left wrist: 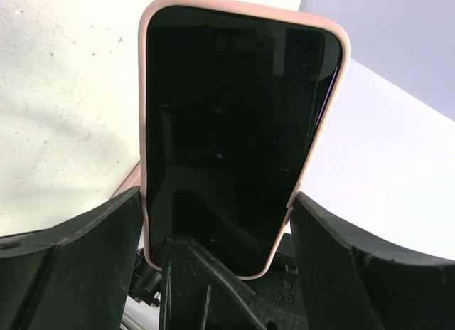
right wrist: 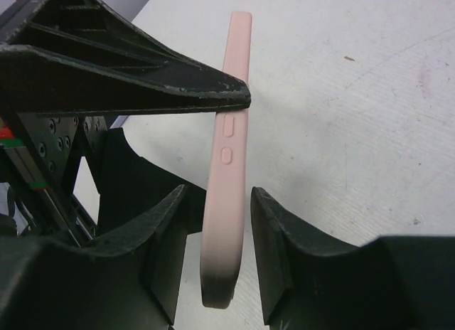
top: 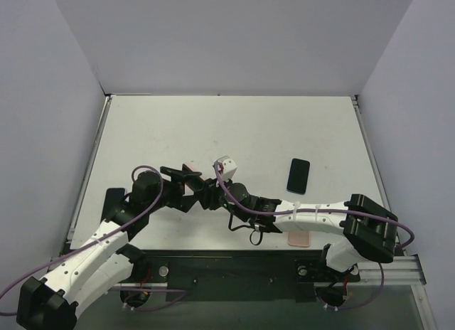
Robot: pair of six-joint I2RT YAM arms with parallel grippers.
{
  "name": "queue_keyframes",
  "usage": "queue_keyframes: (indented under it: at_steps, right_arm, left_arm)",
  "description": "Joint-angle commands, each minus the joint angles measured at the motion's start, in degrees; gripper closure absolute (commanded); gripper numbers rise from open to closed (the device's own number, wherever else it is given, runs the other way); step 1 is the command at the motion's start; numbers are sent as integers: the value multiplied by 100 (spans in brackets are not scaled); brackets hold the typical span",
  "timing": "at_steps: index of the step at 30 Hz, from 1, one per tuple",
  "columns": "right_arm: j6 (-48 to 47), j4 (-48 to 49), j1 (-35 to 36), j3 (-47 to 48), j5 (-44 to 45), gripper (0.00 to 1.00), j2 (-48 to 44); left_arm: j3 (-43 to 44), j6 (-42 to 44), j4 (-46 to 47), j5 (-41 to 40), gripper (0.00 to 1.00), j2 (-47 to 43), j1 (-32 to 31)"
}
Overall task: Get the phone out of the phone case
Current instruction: Pick up the phone at the center of the board.
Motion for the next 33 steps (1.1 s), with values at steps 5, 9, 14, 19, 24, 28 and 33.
queue_keyframes:
  at_steps: [5,9,14,19,24,28,33]
  right_arm:
    - [71,-78,-71,191,443,100,-221]
    - [158,-702,-440,-142,145,100,-844]
    - [344,-1230,-1265,-740,-795,100,-2012]
    - [19,-2054,-1372,-934,-849,100,-2858]
    - [-315,-3092,-1978,-550,-2163,100,-3263]
    - [-824,-4944,-2382,286,-3508,100,-3017]
    - [-896,-5204,-2409,534,-5257,100,-2902]
  left_arm:
    - [29,21,1228,288,74,-283,-96]
    - [186,1021,1100,535,13,-327,-104]
    - [-180,1648,755,676,12,-625,-122]
    - [-1236,755,2620,852,11,-933,-113]
    - [-572,2712,2553,1315,18,-593,-34]
    - [1343,5542,289,1940,18,277,-78]
    - [2418,7220,-370,3386,14,947,-253]
